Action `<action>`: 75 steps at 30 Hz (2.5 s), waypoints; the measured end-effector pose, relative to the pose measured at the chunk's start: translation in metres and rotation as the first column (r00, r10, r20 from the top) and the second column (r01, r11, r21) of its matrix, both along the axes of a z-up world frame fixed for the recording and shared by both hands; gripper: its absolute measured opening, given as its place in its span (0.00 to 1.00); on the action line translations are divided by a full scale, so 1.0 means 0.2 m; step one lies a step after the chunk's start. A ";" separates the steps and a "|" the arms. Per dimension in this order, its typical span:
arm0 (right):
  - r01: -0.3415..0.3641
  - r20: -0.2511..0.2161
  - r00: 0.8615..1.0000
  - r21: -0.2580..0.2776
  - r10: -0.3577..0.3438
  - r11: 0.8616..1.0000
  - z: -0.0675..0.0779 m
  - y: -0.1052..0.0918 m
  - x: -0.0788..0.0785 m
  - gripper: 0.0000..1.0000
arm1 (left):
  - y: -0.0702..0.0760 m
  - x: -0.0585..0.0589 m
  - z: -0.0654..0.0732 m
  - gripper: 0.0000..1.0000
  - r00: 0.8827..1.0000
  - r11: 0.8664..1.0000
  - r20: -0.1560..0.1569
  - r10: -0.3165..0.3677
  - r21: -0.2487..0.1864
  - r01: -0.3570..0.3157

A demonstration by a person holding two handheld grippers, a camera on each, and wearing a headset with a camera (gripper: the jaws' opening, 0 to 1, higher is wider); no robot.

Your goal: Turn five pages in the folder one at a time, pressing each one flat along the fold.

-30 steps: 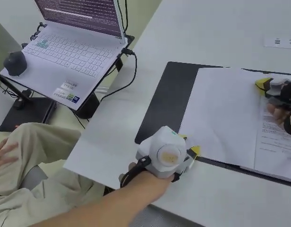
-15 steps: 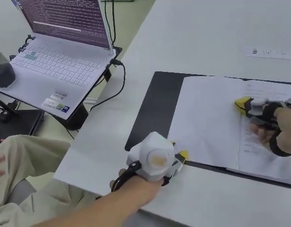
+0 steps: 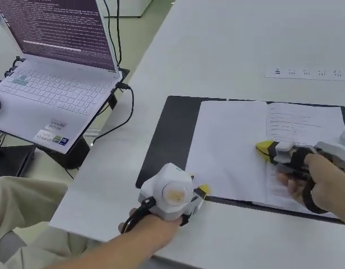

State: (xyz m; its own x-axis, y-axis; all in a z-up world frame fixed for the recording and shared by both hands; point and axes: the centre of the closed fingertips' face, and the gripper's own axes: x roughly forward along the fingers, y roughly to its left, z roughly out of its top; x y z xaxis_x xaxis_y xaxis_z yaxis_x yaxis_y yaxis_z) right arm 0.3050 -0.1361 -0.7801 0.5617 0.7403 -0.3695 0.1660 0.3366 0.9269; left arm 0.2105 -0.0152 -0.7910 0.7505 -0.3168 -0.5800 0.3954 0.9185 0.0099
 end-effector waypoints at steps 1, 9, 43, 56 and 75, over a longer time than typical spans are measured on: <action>-0.009 0.000 1.000 -0.002 0.009 1.000 0.00 0.00 -0.03 0.00 | 0.00 0.00 0.00 0.21 1.000 1.000 -0.001 0.004 -0.003 -0.004; -0.039 -0.011 0.999 -0.005 0.039 0.999 -0.01 0.00 -0.19 0.00 | -0.01 -0.01 0.01 0.21 1.000 1.000 0.000 0.005 -0.005 -0.005; -0.110 0.010 0.994 0.064 0.110 0.992 0.15 -0.01 -0.81 0.00 | -0.01 -0.01 0.01 0.21 0.999 0.999 -0.016 0.040 -0.016 -0.040; 0.043 0.267 0.963 -0.055 -0.027 0.998 0.49 -0.28 -0.75 0.00 | 0.01 -0.10 0.19 0.26 0.990 0.981 -0.092 0.108 -0.152 -0.121; 0.217 0.492 0.859 -0.603 0.144 0.767 0.67 -0.79 -0.82 0.79 | 0.07 -0.34 0.60 0.79 0.993 0.982 -0.001 0.114 -0.150 -0.113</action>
